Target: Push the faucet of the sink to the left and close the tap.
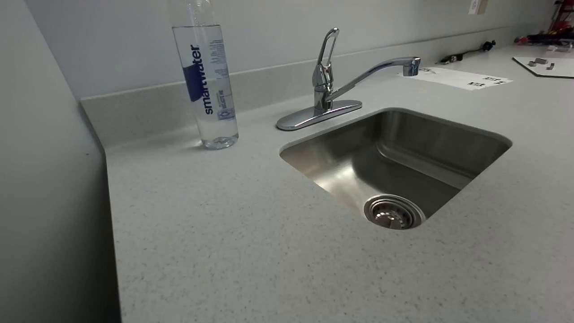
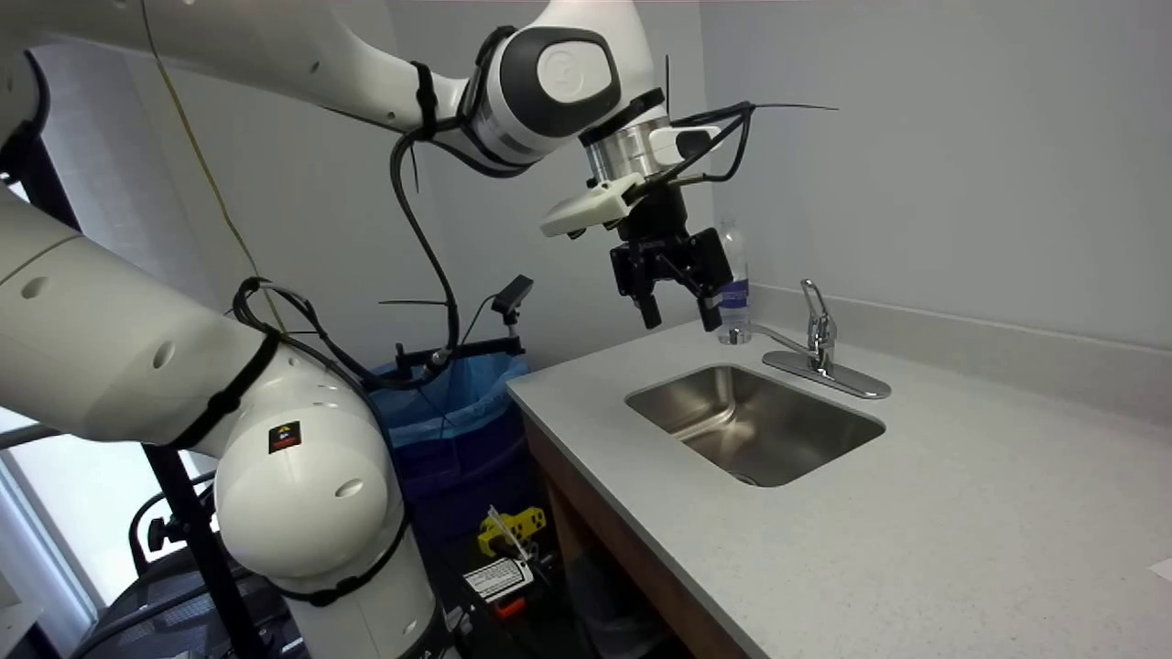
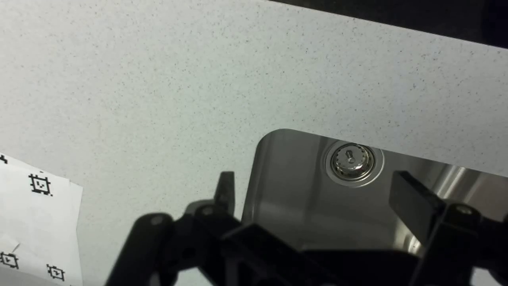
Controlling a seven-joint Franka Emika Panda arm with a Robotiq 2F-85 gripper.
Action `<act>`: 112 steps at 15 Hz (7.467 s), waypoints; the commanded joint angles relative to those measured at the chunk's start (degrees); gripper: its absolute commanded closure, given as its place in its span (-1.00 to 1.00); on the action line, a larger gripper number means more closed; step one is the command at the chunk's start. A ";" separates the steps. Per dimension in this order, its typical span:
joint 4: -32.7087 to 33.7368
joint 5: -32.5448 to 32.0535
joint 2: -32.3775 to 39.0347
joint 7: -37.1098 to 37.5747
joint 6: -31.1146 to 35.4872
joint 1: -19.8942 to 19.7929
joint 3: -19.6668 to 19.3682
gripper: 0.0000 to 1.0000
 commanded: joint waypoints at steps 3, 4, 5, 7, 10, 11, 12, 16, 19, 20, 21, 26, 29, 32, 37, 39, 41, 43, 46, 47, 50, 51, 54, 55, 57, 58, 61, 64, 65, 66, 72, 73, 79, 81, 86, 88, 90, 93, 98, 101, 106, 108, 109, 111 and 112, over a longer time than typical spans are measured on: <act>0.37 -0.05 0.39 -0.10 -0.05 0.15 0.11 -1.00; 0.66 -0.10 0.87 0.24 0.15 0.13 0.33 -1.00; 1.01 0.19 1.73 0.50 0.46 0.38 0.56 -1.00; 2.34 0.82 3.77 0.41 0.99 0.78 0.52 -1.00; 4.65 1.31 7.03 0.85 2.35 1.00 0.78 -1.00; 5.58 1.28 8.42 1.08 3.34 0.96 0.91 -1.00; 6.37 0.94 9.66 1.43 4.59 0.79 1.13 -1.00; 10.51 1.01 15.53 2.40 8.83 0.72 1.51 -1.00; 13.91 0.93 18.82 1.52 11.27 0.28 0.76 -1.00; 15.13 0.99 20.08 1.82 12.22 0.24 0.80 -1.00; 16.27 1.27 21.24 1.77 12.97 0.35 0.74 -1.00; 20.64 2.21 25.84 2.42 15.93 0.81 1.11 -1.00; 18.99 1.24 24.58 1.90 15.40 0.50 1.14 -1.00; 19.60 1.32 25.23 1.92 15.39 0.51 1.16 -1.00; 19.76 0.94 25.55 2.24 15.77 0.47 1.30 -1.00; 20.31 1.02 26.63 2.19 15.88 0.63 1.43 -1.00; 20.91 1.47 28.05 2.37 16.03 0.81 1.58 -1.00; 21.50 1.37 29.96 2.67 16.49 0.90 1.87 -1.00; 22.86 1.65 33.33 2.89 17.43 0.98 2.02 -1.00; 23.35 1.57 34.25 2.92 17.90 0.94 2.01 -1.00; 25.86 1.69 37.47 3.21 18.42 0.95 1.93 -1.00; 26.95 1.50 38.70 3.51 18.46 0.98 1.96 -1.00; 29.94 1.20 42.07 4.04 18.09 1.27 2.08 -1.00; 30.80 1.04 43.07 4.23 17.87 1.44 2.12 -1.00; 32.10 0.82 44.85 4.43 17.64 1.83 2.18 -1.00; 32.62 0.62 45.66 4.56 17.58 2.05 2.19 -1.00; 34.30 0.59 47.92 4.89 17.23 2.70 2.18 -1.00; 35.29 0.41 49.23 4.94 16.95 3.13 2.12 -1.00; 35.37 0.31 49.38 4.94 16.93 3.18 2.10 -1.00; 35.41 0.24 49.59 4.89 16.90 3.21 2.10 -1.00; 34.53 -0.28 49.07 4.87 16.87 3.39 1.99 -1.00; 34.18 -0.43 48.82 4.94 16.88 3.27 1.84 -1.00; 32.78 0.31 47.83 4.88 16.94 2.68 1.16 -1.00; 32.65 0.54 47.99 4.81 16.96 2.74 1.20 -1.00; 34.01 0.63 48.71 4.54 17.31 3.72 2.35 -1.00; 34.85 0.61 49.28 4.65 17.21 4.12 2.72 -1.00; 36.14 1.19 50.44 4.56 16.67 4.50 3.26 -1.00; 38.21 1.46 52.12 4.70 16.27 5.55 4.44 -1.00; 44.25 1.19 56.41 4.88 15.20 7.73 5.75 -1.00; 48.65 1.18 59.11 4.54 13.89 8.63 5.96 -1.00; 57.67 0.61 64.76 5.00 9.78 10.59 5.91 -1.00; 61.36 0.43 66.96 5.07 8.01 11.22 5.68 -1.00; 63.12 0.36 68.00 5.07 7.12 11.49 5.57 -1.00; 66.15 0.09 69.91 5.31 5.77 12.01 5.27 -1.00; 67.45 0.18 70.72 5.41 5.14 12.23 5.23 -1.00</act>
